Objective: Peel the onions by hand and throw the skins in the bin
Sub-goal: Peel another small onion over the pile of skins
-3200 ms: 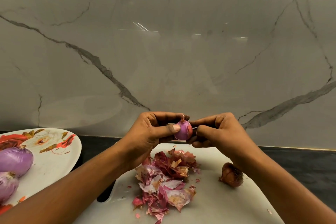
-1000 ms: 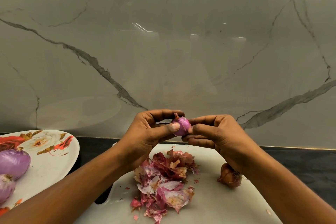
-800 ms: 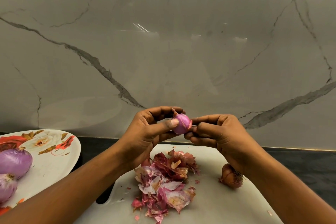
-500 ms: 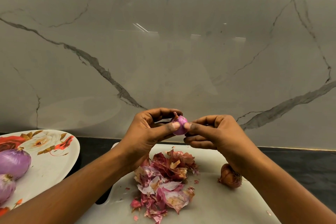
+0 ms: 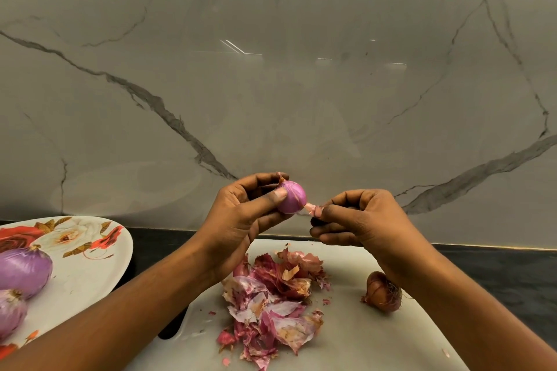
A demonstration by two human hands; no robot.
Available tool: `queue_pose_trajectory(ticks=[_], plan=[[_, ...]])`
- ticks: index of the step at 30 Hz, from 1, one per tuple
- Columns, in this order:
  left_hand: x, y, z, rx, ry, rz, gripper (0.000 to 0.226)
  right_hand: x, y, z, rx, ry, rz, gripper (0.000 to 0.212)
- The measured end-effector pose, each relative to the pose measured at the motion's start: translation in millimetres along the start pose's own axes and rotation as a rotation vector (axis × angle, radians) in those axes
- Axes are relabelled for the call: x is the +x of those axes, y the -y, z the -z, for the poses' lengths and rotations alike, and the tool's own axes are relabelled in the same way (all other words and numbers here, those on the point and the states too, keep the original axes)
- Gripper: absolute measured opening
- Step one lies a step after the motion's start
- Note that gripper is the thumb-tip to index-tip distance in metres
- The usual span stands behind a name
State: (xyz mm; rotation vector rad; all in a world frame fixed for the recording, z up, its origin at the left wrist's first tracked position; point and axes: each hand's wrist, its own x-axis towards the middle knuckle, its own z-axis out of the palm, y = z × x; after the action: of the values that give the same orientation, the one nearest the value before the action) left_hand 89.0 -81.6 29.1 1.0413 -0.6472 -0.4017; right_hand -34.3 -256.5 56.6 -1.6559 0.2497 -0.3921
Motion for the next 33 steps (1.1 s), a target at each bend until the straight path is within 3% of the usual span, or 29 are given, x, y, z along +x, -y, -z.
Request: queue_pose_trajectory(ticks=[8, 13, 22, 33], plan=[[2.2, 0.3, -0.3, -0.085, -0.003, 0.051, 0.044, 1.5, -2.5, 0.8, -0.135, 0.03, -0.011, 0.015], [0.4, 1.3, -2.2, -0.019, 0.039, 0.067, 0.044, 0.1, 0.0, -2.5, 0.015, 0.108, -0.05, 0.033], [-2.4, -0.3, -4.2, -0.004, 0.079, 0.092, 0.042, -2.1, 2.1, -4.0, 0.104, 0.092, 0.017, 0.04], [-3.4, -4.2, -6.2, -0.072, 0.094, 0.104, 0.044, -0.1, -1.4, -2.7, 0.13, 0.06, 0.052, 0.024]])
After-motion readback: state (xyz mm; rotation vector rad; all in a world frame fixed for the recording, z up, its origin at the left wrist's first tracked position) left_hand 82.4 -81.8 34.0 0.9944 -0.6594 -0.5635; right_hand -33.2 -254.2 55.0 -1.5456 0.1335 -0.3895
